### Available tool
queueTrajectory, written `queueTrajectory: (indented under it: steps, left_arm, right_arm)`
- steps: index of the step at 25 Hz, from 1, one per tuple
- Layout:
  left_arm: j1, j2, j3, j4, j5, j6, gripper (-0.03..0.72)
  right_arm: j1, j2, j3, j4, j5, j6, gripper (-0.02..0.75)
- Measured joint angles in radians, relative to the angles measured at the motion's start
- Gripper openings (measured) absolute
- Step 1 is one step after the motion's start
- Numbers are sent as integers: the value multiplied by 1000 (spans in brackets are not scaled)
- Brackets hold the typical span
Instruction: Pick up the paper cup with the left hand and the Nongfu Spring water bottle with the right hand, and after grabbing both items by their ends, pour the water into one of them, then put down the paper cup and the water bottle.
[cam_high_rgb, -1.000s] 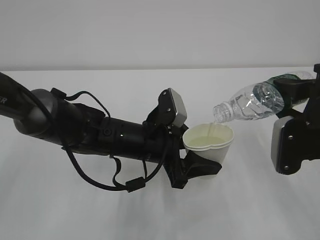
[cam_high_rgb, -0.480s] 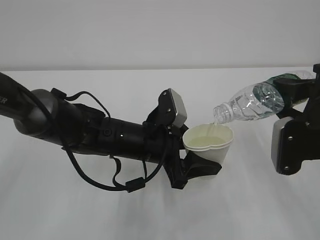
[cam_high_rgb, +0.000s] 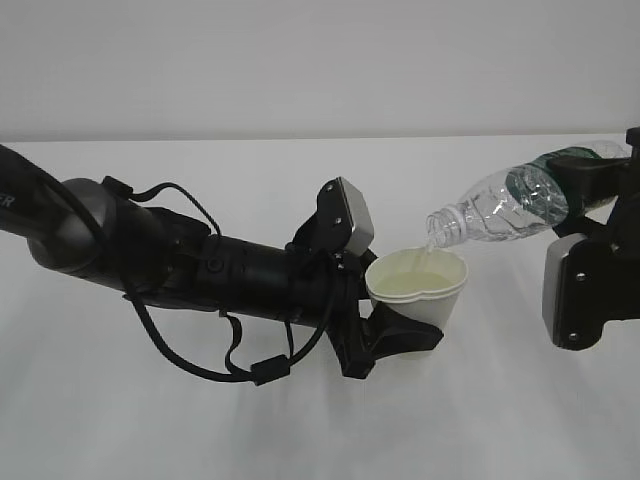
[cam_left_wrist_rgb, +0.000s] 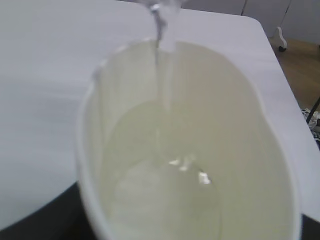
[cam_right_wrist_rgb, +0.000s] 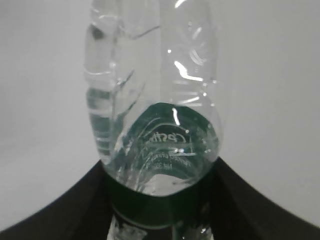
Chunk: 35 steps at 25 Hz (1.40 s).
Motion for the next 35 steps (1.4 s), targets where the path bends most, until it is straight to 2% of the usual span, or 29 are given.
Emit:
queueTrajectory:
  steps: [35]
  left_arm:
    - [0, 0, 0, 2, 13, 0, 444]
  right_arm:
    - [0, 0, 0, -18, -2, -1, 401]
